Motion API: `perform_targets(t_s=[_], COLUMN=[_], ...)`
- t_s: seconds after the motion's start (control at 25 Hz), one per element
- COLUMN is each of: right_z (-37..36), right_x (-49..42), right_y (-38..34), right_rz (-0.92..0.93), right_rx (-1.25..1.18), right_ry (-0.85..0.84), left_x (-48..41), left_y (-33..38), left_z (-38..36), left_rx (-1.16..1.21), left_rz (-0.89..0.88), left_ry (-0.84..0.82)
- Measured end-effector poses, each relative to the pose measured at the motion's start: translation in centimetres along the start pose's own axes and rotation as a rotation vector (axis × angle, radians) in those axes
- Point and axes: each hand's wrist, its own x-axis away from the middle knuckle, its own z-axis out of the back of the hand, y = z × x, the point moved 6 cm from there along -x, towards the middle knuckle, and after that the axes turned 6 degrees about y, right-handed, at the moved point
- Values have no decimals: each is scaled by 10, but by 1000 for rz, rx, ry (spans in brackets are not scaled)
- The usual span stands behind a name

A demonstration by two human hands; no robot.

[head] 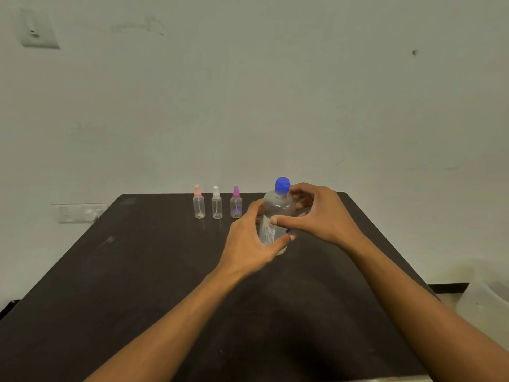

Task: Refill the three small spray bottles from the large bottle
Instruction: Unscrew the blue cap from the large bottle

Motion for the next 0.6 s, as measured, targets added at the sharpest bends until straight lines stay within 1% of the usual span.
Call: perform_targets(t_s=[0.12, 0.24, 0.44, 0.6], right_z=[2, 4, 17, 40], right_x=[15, 25, 23, 4], right_y=[-17, -29, -49, -77], right_rz=[16, 20, 68, 111], right_rx=[-48, -36, 55, 100], right_ry=[-5, -50, -182, -173], left_x=[11, 23, 37, 44], left_y=[10, 14, 21, 21], left_z=[11, 19, 29, 32], left_rx=[38, 41, 49, 12], left_rz=[-10, -22, -31, 5], left_ry=[91, 98, 109, 121])
